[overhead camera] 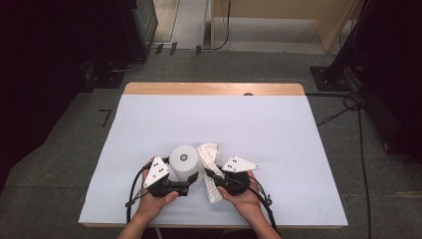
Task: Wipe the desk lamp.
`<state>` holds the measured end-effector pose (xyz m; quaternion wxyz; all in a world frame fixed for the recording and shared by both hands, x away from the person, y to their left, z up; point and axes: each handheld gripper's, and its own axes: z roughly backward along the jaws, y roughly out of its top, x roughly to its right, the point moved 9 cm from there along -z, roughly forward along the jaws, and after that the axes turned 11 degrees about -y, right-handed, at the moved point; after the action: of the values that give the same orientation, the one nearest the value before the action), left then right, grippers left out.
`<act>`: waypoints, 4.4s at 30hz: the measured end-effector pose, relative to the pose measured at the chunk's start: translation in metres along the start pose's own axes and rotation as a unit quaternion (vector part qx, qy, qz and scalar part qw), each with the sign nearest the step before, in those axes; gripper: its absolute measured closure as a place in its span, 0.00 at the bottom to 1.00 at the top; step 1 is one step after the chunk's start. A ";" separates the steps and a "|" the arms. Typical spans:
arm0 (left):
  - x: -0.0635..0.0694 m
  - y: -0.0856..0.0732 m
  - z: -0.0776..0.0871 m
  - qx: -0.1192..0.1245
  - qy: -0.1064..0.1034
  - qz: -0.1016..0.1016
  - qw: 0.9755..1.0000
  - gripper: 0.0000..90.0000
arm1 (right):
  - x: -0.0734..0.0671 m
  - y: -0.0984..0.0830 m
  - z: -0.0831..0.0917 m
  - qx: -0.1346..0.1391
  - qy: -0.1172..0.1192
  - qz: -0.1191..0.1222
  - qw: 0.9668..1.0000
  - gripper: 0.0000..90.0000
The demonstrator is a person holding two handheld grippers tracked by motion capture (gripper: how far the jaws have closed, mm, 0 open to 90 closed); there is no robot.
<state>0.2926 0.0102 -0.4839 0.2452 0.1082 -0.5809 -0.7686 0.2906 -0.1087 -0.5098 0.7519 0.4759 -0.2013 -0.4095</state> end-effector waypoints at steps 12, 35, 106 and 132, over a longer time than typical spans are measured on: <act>0.004 -0.006 -0.008 -0.021 -0.003 -0.018 1.000 0.10 | -0.006 0.036 0.031 0.068 0.010 0.011 0.998 0.83; -0.016 -0.027 -0.014 -0.045 0.016 -0.020 0.999 0.10 | 0.003 0.017 0.014 0.029 0.000 -0.010 1.000 0.81; 0.018 -0.012 -0.020 -0.061 0.065 -0.143 0.986 0.10 | -0.040 0.056 0.046 0.013 0.056 0.009 0.998 0.86; -0.037 -0.015 -0.016 0.009 0.119 0.001 0.993 0.09 | 0.058 0.028 0.029 0.019 -0.103 -0.050 0.993 0.85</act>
<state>0.3279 0.0182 -0.5074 0.3123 0.2009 -0.5546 -0.7447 0.3160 -0.1654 -0.4770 0.6964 0.4548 -0.2617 -0.4896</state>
